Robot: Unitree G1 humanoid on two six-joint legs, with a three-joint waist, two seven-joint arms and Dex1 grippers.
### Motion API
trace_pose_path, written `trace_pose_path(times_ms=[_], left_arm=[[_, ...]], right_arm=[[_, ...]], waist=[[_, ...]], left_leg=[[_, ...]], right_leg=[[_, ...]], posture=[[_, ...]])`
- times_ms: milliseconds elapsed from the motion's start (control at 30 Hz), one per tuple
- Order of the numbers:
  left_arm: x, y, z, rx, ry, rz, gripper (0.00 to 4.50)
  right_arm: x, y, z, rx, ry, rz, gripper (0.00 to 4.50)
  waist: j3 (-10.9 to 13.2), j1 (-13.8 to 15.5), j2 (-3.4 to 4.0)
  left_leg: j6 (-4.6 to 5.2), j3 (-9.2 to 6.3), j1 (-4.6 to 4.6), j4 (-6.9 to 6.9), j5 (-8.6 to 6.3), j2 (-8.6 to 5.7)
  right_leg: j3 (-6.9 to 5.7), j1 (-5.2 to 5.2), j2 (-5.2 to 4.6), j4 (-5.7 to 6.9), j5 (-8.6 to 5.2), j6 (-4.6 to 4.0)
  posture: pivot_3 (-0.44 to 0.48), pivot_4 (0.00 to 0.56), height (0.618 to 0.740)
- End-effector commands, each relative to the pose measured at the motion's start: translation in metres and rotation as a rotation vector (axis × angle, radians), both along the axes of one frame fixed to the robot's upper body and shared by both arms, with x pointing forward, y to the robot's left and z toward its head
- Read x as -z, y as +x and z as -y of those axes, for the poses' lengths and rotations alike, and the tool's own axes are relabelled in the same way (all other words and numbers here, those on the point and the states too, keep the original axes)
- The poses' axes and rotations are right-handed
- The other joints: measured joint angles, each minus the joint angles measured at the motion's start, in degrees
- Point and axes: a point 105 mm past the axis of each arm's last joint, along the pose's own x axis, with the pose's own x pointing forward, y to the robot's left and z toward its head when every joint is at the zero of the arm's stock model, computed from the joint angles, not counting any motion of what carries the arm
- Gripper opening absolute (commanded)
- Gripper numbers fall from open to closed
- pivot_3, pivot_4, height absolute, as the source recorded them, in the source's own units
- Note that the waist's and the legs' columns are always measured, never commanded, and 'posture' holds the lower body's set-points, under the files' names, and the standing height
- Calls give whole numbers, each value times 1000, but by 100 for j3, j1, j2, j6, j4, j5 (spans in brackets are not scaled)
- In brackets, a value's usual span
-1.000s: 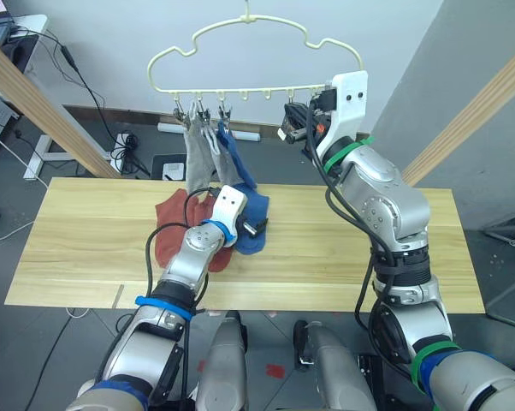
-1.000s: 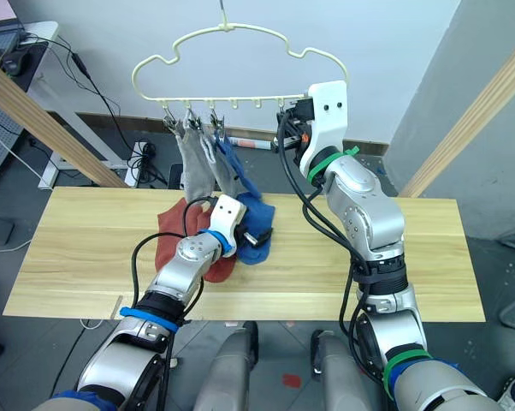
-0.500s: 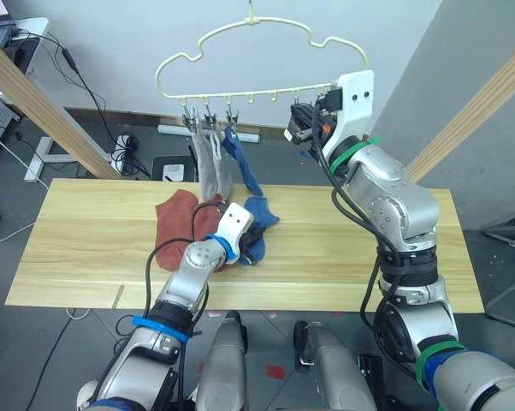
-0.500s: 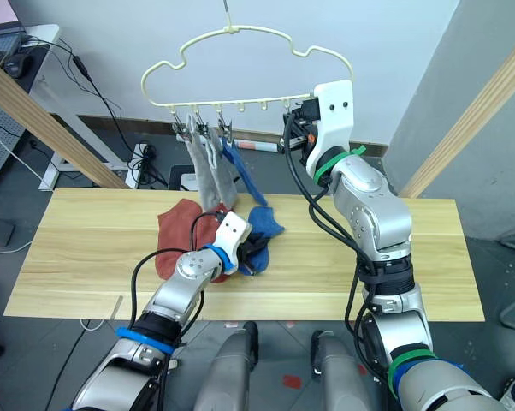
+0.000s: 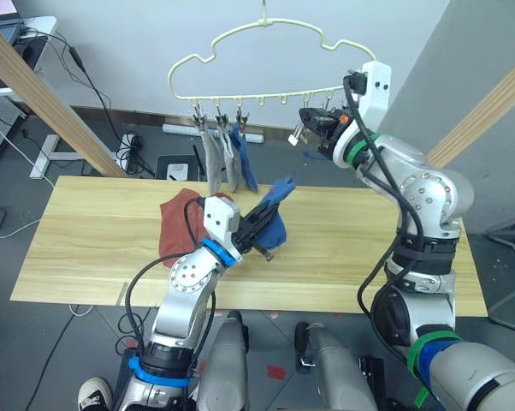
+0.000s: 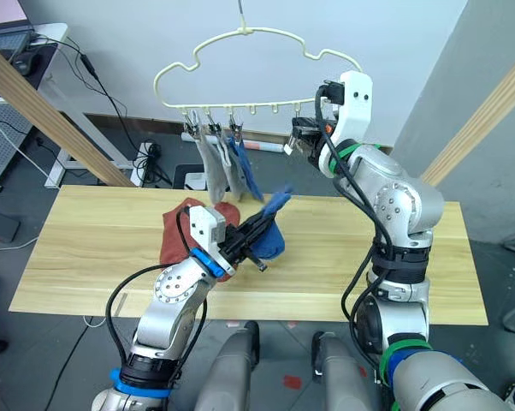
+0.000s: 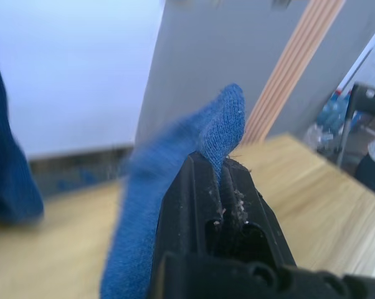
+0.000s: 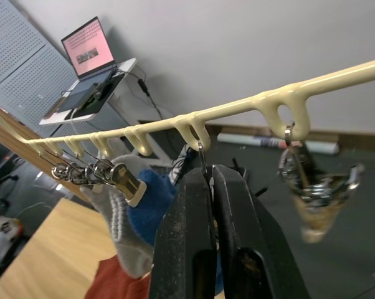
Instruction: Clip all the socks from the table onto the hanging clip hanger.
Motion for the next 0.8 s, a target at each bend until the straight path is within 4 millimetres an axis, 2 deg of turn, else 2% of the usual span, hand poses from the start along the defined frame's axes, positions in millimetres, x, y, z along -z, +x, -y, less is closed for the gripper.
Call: trace_pose_path(times_ms=[33,367,800], left_arm=[[-19,-6,3,-28,0,114,36],[-39,3,-1,-109,33,268,36],[-46,11,7,-111,60,329,36]], right_arm=[[47,6,20,74,-20,-237,0],[49,1,21,57,9,-334,0],[47,-2,13,34,30,-371,0]], waist=[[0,3,0],[-1,4,0],[-1,-1,1]], left_leg=[[2,-1,-1,0,1,-2],[23,-5,-9,-4,-5,-5],[30,-2,-8,-4,-10,-5]], right_leg=[[0,3,0,-7,0,1],[-1,26,4,-56,4,8],[1,28,4,-62,4,9]], posture=[[108,378,740],[99,383,740],[93,389,740]])
